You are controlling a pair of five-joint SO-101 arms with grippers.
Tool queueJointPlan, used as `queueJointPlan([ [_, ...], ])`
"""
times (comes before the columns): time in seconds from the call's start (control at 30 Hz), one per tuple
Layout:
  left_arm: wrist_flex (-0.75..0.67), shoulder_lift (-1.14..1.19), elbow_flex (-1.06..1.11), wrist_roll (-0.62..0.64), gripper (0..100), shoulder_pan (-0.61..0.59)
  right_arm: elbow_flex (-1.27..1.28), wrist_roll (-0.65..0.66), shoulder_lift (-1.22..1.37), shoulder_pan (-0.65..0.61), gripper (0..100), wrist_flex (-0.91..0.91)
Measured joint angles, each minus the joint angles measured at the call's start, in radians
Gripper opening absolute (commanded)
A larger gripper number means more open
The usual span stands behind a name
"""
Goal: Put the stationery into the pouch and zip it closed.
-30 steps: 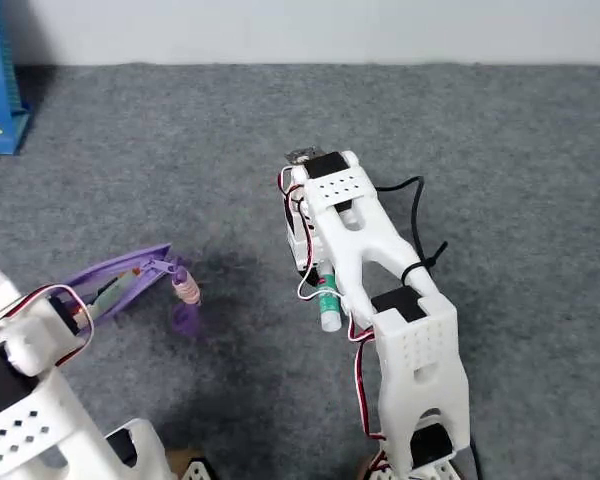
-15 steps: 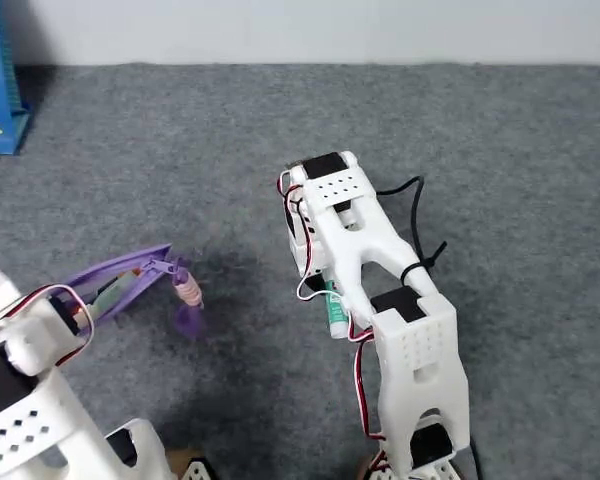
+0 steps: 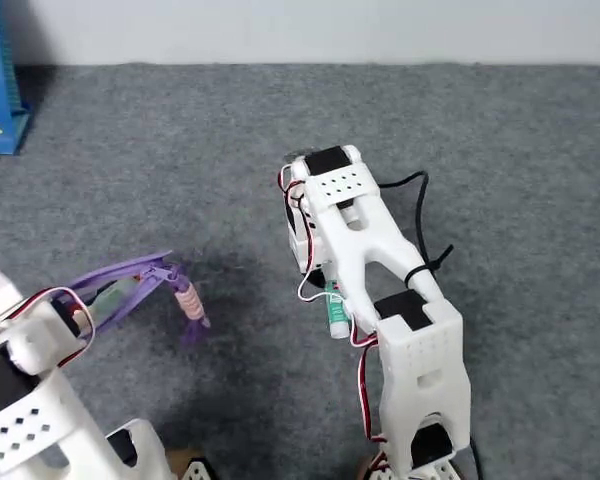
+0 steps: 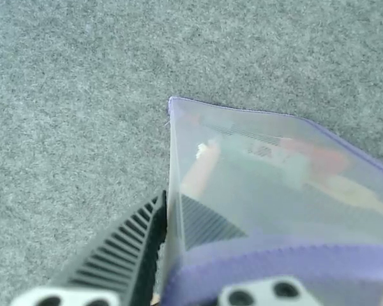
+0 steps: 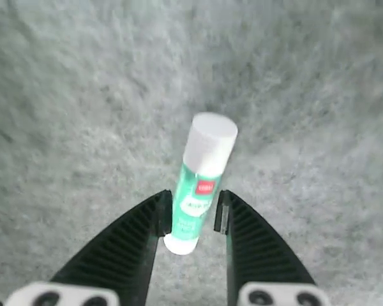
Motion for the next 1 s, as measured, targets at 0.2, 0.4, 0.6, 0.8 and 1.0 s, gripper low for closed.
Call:
queueJointPlan([
  [0.2,0.0,0.0,0.0,0.0,1,0.0,0.0,0.0,0.031,-0.003,10.7,-0.081],
  [0.4,0.0,0.0,0.002,0.0,1,0.0,-0.017,0.0,0.12,0.026,10.7,-0.101],
  [0.6,0.0,0.0,0.002,0.0,1,0.0,-0.003,0.0,0.143,0.04,9.8,-0.103],
  [0.8,0.0,0.0,0.002,0.0,1,0.0,-0.003,0.0,0.144,0.046,0.9,-0.095],
  [1.0,0.0,0.0,0.002,0.0,1,0.002,0.0,0.003,0.089,0.029,0.8,-0.02],
])
